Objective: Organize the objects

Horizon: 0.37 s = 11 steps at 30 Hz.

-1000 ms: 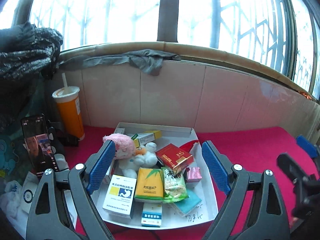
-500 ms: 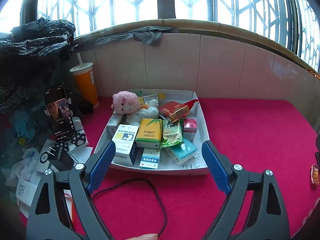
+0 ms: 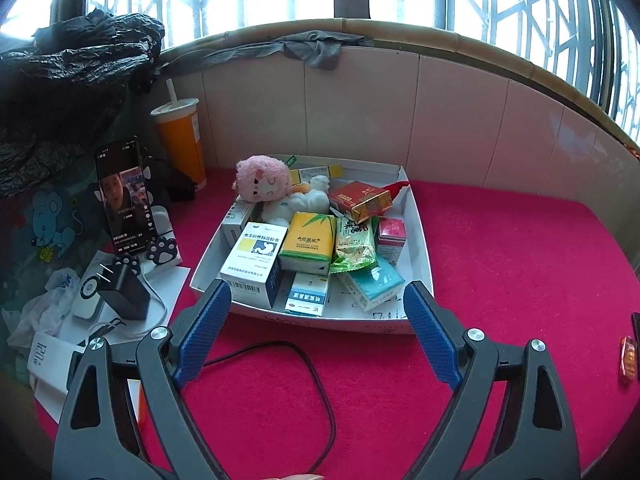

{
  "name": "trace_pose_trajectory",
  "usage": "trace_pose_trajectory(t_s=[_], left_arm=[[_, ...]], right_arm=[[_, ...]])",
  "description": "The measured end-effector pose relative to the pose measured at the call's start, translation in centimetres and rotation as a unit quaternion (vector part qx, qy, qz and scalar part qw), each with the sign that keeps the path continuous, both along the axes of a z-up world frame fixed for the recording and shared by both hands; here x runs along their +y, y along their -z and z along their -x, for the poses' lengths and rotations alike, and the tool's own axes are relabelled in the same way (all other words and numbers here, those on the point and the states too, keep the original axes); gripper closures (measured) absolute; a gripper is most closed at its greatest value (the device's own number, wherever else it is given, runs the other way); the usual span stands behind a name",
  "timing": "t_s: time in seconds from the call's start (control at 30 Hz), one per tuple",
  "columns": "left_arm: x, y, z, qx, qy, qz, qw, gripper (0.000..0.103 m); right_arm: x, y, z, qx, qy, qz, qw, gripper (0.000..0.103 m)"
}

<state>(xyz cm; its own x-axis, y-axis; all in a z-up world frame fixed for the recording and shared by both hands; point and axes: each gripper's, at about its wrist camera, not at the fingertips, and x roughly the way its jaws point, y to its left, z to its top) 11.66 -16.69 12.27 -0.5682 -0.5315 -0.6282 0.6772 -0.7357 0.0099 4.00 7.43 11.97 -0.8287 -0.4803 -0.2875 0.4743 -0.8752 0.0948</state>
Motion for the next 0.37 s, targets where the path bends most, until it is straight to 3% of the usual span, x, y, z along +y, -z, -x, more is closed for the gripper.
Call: trace_pose_trajectory(t_s=[0.37], left_arm=[[0.1,0.53,0.2,-0.001,0.008,-0.004,1.0,0.014]], right_arm=[[-0.24,0.43,0.17,-0.01,0.003,-0.006,1.0,0.0]])
